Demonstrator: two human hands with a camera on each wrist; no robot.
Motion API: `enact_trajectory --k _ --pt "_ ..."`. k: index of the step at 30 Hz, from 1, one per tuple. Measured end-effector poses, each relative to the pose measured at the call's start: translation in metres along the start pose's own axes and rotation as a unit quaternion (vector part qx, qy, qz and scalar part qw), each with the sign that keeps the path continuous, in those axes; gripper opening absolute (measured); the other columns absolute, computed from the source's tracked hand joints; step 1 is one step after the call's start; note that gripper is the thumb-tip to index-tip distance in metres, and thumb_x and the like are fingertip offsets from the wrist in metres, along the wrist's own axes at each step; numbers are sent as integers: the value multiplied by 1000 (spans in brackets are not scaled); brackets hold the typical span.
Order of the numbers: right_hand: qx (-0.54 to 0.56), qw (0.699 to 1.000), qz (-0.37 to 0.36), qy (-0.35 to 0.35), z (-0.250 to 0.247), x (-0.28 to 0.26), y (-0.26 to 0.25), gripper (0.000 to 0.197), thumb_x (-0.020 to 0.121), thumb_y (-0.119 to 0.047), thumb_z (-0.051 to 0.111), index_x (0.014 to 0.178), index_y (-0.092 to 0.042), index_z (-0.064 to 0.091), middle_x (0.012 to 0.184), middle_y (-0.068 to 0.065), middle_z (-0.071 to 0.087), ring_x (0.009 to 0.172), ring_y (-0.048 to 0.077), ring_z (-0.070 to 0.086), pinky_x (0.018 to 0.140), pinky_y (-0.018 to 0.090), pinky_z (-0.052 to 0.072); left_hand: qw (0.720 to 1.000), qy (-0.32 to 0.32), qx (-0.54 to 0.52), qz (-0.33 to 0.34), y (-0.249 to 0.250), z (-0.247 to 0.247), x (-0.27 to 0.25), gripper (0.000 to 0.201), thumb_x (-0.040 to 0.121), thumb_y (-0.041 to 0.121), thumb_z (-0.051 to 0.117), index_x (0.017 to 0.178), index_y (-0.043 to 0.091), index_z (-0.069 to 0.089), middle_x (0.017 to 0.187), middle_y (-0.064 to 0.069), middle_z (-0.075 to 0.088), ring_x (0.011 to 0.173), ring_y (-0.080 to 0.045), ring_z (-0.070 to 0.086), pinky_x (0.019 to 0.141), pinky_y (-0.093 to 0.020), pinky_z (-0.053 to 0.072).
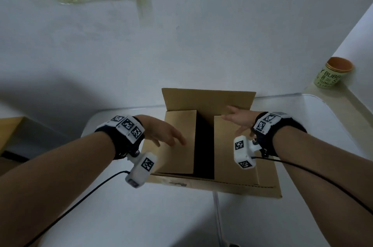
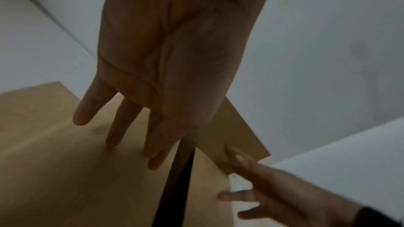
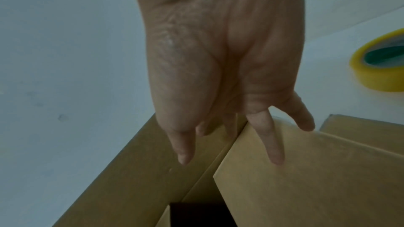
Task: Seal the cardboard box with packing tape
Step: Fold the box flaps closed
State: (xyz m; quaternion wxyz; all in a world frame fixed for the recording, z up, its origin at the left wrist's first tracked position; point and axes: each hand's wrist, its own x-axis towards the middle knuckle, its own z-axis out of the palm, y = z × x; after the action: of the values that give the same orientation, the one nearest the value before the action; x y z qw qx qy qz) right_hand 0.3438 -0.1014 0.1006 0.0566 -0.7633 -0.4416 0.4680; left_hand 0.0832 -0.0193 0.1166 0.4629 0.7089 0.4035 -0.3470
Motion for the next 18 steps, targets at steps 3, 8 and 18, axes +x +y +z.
enact_trajectory --k 3,8,18 --pt "-52 999 -13 -4 -5 -15 -7 59 102 -39 36 153 -23 12 159 5 18 141 25 31 99 28 38 998 -25 42 -33 -7 -7 2 48 98 13 45 134 46 49 158 9 22 146 -19 18 116 -38 29" --pt "-72 997 -10 23 -4 -16 -18 50 104 -31 31 148 -8 29 155 12 27 139 28 34 109 31 30 994 -62 55 -65 -17 -14 3 49 99 11 45 139 41 46 159 5 19 147 -20 15 120 -37 17" --pt "-25 994 -44 92 -1 9 -54 35 95 -24 51 114 2 66 104 14 69 97 27 64 88 33 52 988 -63 110 -83 -14 -15 17 49 99 36 47 147 36 34 157 7 26 145 -19 22 118 -41 23"
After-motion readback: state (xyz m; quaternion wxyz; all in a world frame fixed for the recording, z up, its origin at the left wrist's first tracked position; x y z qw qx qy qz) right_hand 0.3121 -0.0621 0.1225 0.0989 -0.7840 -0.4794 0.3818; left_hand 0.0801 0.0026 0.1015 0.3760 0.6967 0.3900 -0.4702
